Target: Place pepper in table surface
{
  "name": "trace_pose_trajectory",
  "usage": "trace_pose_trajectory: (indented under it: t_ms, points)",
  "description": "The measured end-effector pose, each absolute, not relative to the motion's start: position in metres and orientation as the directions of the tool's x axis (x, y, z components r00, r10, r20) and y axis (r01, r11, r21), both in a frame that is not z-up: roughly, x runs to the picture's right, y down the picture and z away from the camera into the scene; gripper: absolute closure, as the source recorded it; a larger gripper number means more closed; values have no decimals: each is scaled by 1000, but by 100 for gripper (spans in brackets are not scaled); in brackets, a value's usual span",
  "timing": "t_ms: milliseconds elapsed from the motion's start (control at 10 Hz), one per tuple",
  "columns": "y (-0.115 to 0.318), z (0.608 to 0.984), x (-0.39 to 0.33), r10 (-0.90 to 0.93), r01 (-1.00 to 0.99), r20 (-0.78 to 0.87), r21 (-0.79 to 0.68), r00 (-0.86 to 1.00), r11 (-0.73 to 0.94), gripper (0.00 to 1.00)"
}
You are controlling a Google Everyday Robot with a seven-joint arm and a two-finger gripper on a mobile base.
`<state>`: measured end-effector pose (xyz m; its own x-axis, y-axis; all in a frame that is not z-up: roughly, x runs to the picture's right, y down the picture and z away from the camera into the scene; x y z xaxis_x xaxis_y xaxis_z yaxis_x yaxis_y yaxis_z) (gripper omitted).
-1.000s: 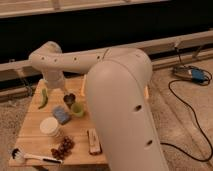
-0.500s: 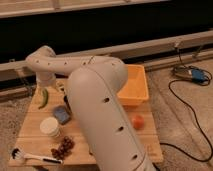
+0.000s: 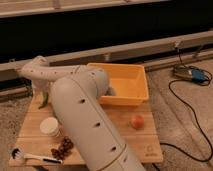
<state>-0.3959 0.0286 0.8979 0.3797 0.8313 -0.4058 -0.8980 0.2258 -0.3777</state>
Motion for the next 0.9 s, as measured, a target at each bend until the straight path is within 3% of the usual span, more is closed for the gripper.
trace_pose_trajectory:
  t_ms: [900]
  points:
    - [45, 938, -418, 792, -896, -436, -318, 428, 309, 35]
